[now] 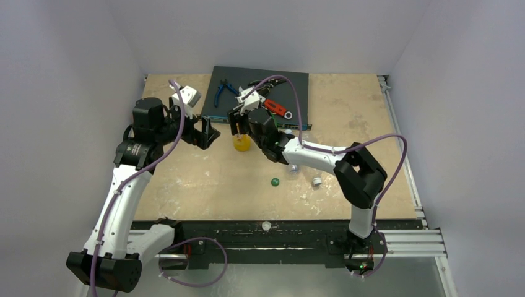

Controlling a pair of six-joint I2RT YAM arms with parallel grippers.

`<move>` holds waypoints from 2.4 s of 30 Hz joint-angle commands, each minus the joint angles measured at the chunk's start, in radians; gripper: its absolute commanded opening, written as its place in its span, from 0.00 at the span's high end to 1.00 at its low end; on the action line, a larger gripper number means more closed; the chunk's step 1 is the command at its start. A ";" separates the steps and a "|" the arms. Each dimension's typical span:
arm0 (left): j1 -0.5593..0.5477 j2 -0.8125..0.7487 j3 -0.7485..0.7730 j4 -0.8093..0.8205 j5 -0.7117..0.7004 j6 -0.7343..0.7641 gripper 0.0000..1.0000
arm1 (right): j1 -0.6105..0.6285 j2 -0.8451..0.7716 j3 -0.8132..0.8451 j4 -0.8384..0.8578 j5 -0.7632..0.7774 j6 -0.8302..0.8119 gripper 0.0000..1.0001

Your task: Unscrew the bottle caps

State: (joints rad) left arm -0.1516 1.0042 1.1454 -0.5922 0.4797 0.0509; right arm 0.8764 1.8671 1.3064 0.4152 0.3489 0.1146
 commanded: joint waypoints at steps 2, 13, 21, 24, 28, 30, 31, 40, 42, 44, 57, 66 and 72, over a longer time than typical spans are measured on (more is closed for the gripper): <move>0.001 -0.012 0.042 0.039 0.023 -0.029 0.00 | -0.004 -0.067 0.027 -0.002 -0.011 0.004 0.30; 0.001 -0.002 0.056 0.052 0.028 -0.039 0.00 | -0.004 -0.191 0.048 -0.067 -0.030 0.004 0.27; 0.001 0.014 0.090 0.022 0.015 -0.036 0.00 | -0.021 -0.438 -0.066 -0.331 -0.006 0.161 0.28; 0.001 0.004 0.096 0.020 0.016 -0.033 0.00 | -0.033 -0.531 -0.186 -0.424 -0.017 0.240 0.29; 0.001 0.012 0.127 -0.007 0.035 -0.029 0.00 | -0.058 -0.571 -0.313 -0.548 -0.028 0.325 0.29; 0.001 0.016 0.138 -0.016 0.048 -0.032 0.00 | -0.072 -0.568 -0.352 -0.562 -0.048 0.342 0.29; 0.001 0.016 0.141 -0.016 0.053 -0.035 0.00 | -0.079 -0.561 -0.364 -0.570 -0.046 0.344 0.29; 0.001 0.004 0.146 -0.039 0.081 -0.028 0.00 | -0.168 -0.459 -0.346 -0.607 -0.043 0.329 0.28; 0.001 0.004 0.147 -0.044 0.085 -0.029 0.00 | -0.181 -0.421 -0.325 -0.602 -0.052 0.318 0.28; 0.001 0.004 0.148 -0.046 0.087 -0.029 0.00 | -0.196 -0.368 -0.303 -0.596 -0.061 0.311 0.28; 0.001 -0.013 0.152 -0.063 0.110 -0.018 0.00 | -0.235 -0.196 -0.231 -0.585 -0.038 0.297 0.28; 0.001 -0.009 0.169 -0.055 0.151 -0.036 0.00 | -0.235 -0.157 -0.253 -0.553 -0.025 0.310 0.27; 0.001 -0.010 0.170 -0.058 0.154 -0.036 0.00 | -0.236 -0.144 -0.265 -0.529 -0.011 0.347 0.28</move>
State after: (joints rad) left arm -0.1516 1.0073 1.2793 -0.6689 0.6067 0.0364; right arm 0.6418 1.7309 1.0466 -0.1616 0.2993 0.4290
